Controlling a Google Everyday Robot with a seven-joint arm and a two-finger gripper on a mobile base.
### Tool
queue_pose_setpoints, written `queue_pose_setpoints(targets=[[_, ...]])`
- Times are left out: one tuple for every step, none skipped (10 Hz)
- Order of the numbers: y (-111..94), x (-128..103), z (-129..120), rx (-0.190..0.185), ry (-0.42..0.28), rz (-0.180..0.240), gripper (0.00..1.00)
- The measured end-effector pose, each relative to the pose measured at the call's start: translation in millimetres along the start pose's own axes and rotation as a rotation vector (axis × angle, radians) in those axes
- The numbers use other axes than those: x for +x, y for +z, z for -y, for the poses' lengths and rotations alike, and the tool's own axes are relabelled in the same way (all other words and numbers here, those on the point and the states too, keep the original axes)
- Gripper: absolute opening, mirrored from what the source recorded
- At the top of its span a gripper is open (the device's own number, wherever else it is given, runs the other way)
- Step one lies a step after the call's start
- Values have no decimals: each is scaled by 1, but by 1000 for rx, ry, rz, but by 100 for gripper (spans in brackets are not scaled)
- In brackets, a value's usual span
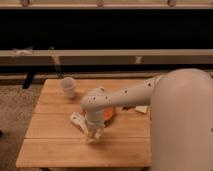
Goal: Stand the bottle upright
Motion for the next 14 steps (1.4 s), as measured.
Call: queue_pose_setpoints(targets=[[3,-1,-5,10,-26,-7,65],[5,0,-6,25,-37,-12,65],[11,1,-8,46,-46,-23,65],[14,2,-9,57,-46,-30,65],[18,4,-7,67,-40,-37,65],[21,6,-4,79,-29,-44,65],[23,8,-2,90,-20,-52,65],[24,9,-1,98,-13,-56,64],[27,9,0,118,4,-62,48],[28,9,-1,124,9,-61,36],[28,9,0,128,14,-59,26],[26,7,0,130,16,-53,16],[21,4,-2,129,15,-43,6],[14,-1,-6,123,10,-33,1]])
